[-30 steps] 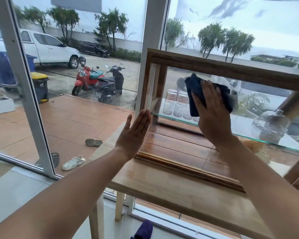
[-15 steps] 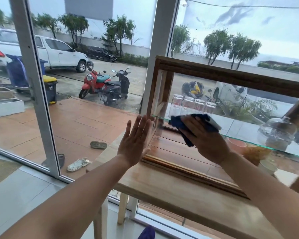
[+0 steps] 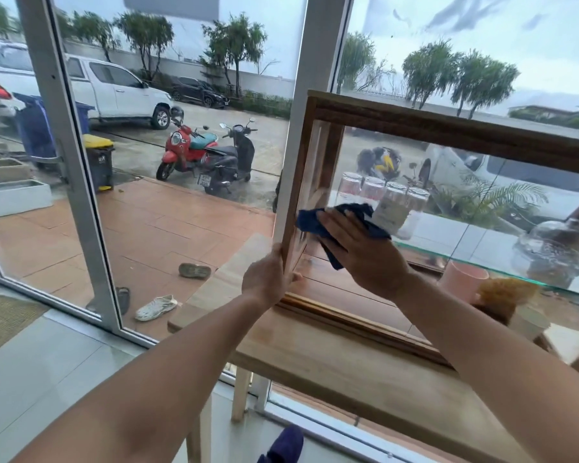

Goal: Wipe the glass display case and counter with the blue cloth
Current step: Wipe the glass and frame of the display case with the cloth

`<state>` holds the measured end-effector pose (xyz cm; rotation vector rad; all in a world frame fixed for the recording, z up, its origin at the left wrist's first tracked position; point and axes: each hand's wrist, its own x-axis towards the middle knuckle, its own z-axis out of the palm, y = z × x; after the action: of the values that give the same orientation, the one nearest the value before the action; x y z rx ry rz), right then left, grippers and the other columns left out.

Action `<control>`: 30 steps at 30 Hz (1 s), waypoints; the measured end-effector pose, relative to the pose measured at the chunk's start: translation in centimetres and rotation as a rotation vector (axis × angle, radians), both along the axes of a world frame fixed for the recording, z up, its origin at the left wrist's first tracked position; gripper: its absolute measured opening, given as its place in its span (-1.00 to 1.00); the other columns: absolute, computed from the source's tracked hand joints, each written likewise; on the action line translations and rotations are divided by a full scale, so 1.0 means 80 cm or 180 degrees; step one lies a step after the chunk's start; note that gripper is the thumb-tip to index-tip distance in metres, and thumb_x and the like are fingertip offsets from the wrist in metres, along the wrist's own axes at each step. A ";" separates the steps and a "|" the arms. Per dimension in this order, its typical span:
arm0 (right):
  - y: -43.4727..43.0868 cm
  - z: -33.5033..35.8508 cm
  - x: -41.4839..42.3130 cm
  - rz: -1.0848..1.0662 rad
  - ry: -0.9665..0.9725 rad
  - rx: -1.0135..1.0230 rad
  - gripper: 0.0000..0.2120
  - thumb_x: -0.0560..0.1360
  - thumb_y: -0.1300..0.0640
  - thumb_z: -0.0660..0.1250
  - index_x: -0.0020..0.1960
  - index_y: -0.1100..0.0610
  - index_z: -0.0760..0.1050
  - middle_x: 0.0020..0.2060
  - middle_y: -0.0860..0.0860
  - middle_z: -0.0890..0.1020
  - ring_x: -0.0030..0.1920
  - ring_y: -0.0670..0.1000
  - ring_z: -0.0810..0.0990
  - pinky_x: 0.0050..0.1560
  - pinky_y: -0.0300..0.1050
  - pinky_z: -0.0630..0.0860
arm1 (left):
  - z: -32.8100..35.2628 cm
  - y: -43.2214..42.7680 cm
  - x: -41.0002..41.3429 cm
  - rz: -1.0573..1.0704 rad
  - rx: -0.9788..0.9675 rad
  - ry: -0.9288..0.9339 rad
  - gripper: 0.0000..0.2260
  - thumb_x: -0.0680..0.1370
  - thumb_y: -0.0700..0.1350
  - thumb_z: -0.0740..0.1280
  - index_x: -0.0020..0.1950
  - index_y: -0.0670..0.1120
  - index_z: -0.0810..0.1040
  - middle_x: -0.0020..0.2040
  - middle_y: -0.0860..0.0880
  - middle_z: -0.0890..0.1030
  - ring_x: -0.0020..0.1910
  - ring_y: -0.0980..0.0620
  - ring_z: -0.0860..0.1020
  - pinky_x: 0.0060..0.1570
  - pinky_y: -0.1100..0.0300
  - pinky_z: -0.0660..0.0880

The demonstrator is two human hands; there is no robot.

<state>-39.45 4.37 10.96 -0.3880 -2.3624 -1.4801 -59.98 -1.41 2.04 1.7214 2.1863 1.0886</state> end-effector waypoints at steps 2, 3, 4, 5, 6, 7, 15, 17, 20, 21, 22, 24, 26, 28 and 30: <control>-0.010 -0.017 0.017 -0.0122 -0.0411 -0.0037 -0.45 0.64 0.36 -0.22 0.47 0.26 0.38 0.49 0.27 0.33 0.48 0.26 0.33 0.50 0.18 0.26 | -0.003 -0.001 0.000 -0.0040 0.0058 -0.0251 -0.40 0.52 0.01 0.50 0.47 -0.09 0.35 0.18 -0.17 0.68 0.13 -0.22 0.65 0.12 -0.01 0.55; -0.013 -0.015 0.023 -0.0127 -0.0468 -0.0046 -0.46 0.64 0.37 -0.20 0.45 0.26 0.40 0.48 0.26 0.36 0.47 0.25 0.36 0.50 0.18 0.26 | -0.006 -0.002 0.002 -0.0070 0.0108 -0.0423 -0.42 0.52 -0.02 0.50 0.47 -0.09 0.38 0.17 -0.16 0.69 0.13 -0.20 0.65 0.13 0.03 0.54; -0.014 -0.007 0.027 -0.0091 -0.0389 -0.0055 -0.47 0.64 0.37 -0.18 0.45 0.26 0.41 0.47 0.26 0.37 0.45 0.25 0.38 0.50 0.17 0.26 | -0.009 -0.003 0.004 -0.0092 0.0161 -0.0595 -0.45 0.53 -0.04 0.49 0.46 -0.09 0.40 0.18 -0.14 0.69 0.14 -0.18 0.65 0.14 0.06 0.53; -0.012 0.008 0.027 -0.0040 -0.0164 -0.0070 -0.47 0.63 0.37 -0.17 0.45 0.26 0.40 0.47 0.27 0.37 0.45 0.26 0.38 0.51 0.17 0.24 | -0.011 -0.003 0.007 -0.0090 0.0206 -0.0762 -0.48 0.54 -0.04 0.48 0.46 -0.08 0.41 0.18 -0.13 0.69 0.14 -0.16 0.64 0.13 0.08 0.51; -0.009 0.028 0.025 0.0018 0.0171 -0.0086 -0.48 0.63 0.37 -0.15 0.46 0.26 0.38 0.47 0.27 0.36 0.46 0.27 0.36 0.54 0.16 0.20 | -0.013 -0.003 0.009 -0.0080 0.0257 -0.0938 -0.50 0.55 -0.03 0.46 0.45 -0.08 0.42 0.19 -0.12 0.68 0.15 -0.16 0.64 0.12 0.10 0.50; -0.005 0.051 0.020 0.0065 0.0534 -0.0099 -0.50 0.62 0.37 -0.09 0.48 0.26 0.36 0.49 0.27 0.33 0.47 0.27 0.33 0.56 0.14 0.14 | -0.015 -0.003 0.012 -0.0081 0.0324 -0.1125 -0.51 0.56 -0.02 0.45 0.45 -0.07 0.42 0.20 -0.11 0.67 0.16 -0.16 0.62 0.11 0.12 0.49; 0.000 0.063 -0.010 0.0139 0.0961 -0.0123 -0.54 0.66 0.31 -0.09 0.52 0.24 0.30 0.54 0.23 0.25 0.52 0.25 0.26 0.56 0.16 0.14 | -0.055 -0.036 0.044 -0.0294 0.0634 -0.1167 -0.21 0.59 -0.13 0.40 0.66 -0.05 -0.03 0.61 -0.10 0.26 0.54 -0.03 0.30 0.43 0.25 0.26; 0.001 0.030 -0.006 0.0126 0.0692 -0.0098 -0.53 0.68 0.31 -0.14 0.51 0.25 0.31 0.53 0.24 0.26 0.51 0.26 0.27 0.55 0.16 0.16 | -0.070 -0.040 0.044 -0.0305 0.0456 -0.1105 -0.17 0.60 -0.12 0.39 0.66 -0.09 -0.14 0.66 -0.09 0.10 0.61 -0.02 0.15 0.51 0.23 0.13; -0.001 -0.008 0.008 0.0140 0.0071 -0.0081 -0.55 0.66 0.34 -0.06 0.48 0.26 0.37 0.50 0.26 0.31 0.48 0.27 0.33 0.50 0.19 0.27 | -0.080 -0.042 0.038 -0.0329 0.0303 -0.1069 -0.17 0.62 -0.09 0.36 0.66 -0.03 -0.19 0.67 -0.05 0.05 0.63 0.00 0.09 0.52 0.18 0.08; -0.003 -0.013 0.013 0.0123 -0.0147 -0.0046 -0.55 0.65 0.34 -0.04 0.46 0.25 0.40 0.49 0.25 0.34 0.46 0.27 0.36 0.48 0.18 0.31 | -0.081 -0.042 0.036 -0.0346 0.0278 -0.1065 -0.16 0.62 -0.08 0.36 0.66 -0.01 -0.21 0.68 -0.04 0.04 0.63 0.00 0.09 0.53 0.16 0.09; -0.004 -0.011 0.018 0.0115 -0.0292 -0.0023 -0.55 0.65 0.34 -0.05 0.44 0.24 0.42 0.48 0.24 0.37 0.45 0.25 0.38 0.47 0.18 0.33 | -0.081 -0.042 0.036 -0.0368 0.0251 -0.1041 -0.14 0.62 -0.08 0.36 0.65 0.02 -0.25 0.68 -0.03 0.02 0.63 -0.01 0.09 0.54 0.13 0.10; -0.002 0.011 0.024 0.0146 -0.0164 -0.0056 -0.54 0.65 0.38 -0.06 0.45 0.22 0.42 0.47 0.24 0.38 0.44 0.25 0.39 0.48 0.19 0.31 | -0.084 -0.043 0.038 -0.0410 0.0149 -0.0863 -0.05 0.62 -0.06 0.36 0.60 0.10 -0.42 0.68 -0.05 -0.05 0.64 -0.04 0.07 0.53 0.08 0.15; 0.005 0.047 0.028 0.0190 0.0493 -0.0085 -0.55 0.63 0.40 0.05 0.49 0.22 0.36 0.50 0.24 0.32 0.49 0.26 0.31 0.51 0.21 0.24 | -0.090 -0.043 0.039 -0.0426 -0.0054 -0.0536 0.07 0.60 -0.01 0.38 0.47 0.12 -0.63 0.68 -0.10 -0.15 0.64 -0.08 0.02 0.53 0.05 0.17; 0.012 0.081 0.036 0.0173 0.1137 -0.0129 -0.49 0.59 0.40 0.13 0.53 0.20 0.28 0.54 0.23 0.23 0.54 0.24 0.19 0.54 0.20 0.15 | -0.096 -0.042 0.040 -0.0418 -0.0317 -0.0226 0.14 0.58 0.09 0.37 0.35 0.06 -0.75 0.65 -0.17 -0.27 0.65 -0.12 -0.06 0.56 0.06 0.10; 0.014 0.088 0.040 0.0161 0.1437 -0.0106 -0.46 0.59 0.39 0.15 0.55 0.19 0.23 0.56 0.21 0.19 0.56 0.22 0.15 0.56 0.18 0.11 | -0.102 -0.039 0.041 -0.0377 -0.0532 -0.0034 0.14 0.57 0.18 0.33 0.31 0.00 -0.78 0.60 -0.20 -0.36 0.65 -0.13 -0.11 0.54 0.10 -0.05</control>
<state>-36.28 5.49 17.96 -0.5959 -2.0219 -1.1820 -56.73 -4.51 -6.12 1.7419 2.0737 0.8595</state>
